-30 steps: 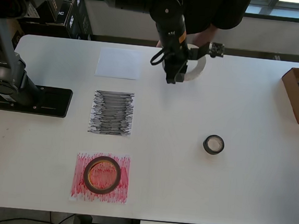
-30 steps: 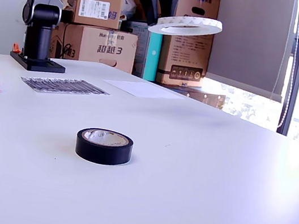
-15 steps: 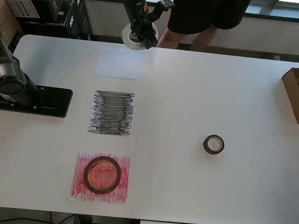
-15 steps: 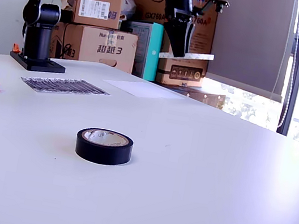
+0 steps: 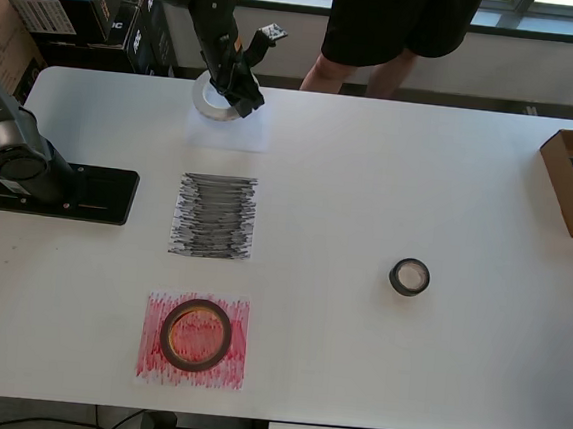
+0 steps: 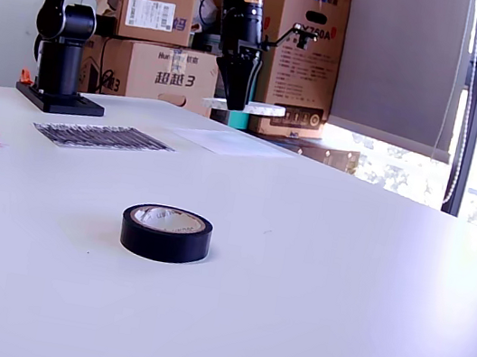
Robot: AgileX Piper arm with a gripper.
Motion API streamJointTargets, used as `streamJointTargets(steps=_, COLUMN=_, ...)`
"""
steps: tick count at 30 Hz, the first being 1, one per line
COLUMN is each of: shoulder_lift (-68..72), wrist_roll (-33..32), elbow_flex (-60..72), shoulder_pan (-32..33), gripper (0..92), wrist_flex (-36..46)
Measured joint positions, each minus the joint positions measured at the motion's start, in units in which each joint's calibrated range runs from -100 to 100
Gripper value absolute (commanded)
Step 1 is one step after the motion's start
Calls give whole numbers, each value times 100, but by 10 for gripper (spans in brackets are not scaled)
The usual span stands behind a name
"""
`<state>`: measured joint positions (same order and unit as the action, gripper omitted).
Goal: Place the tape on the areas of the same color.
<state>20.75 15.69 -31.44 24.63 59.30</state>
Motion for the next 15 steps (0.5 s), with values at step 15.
streamJointTargets(steps=15, shoulder_lift=-11, wrist_roll=192, elbow_flex=-209, shoulder_pan=-321, gripper=0, wrist_flex=-4)
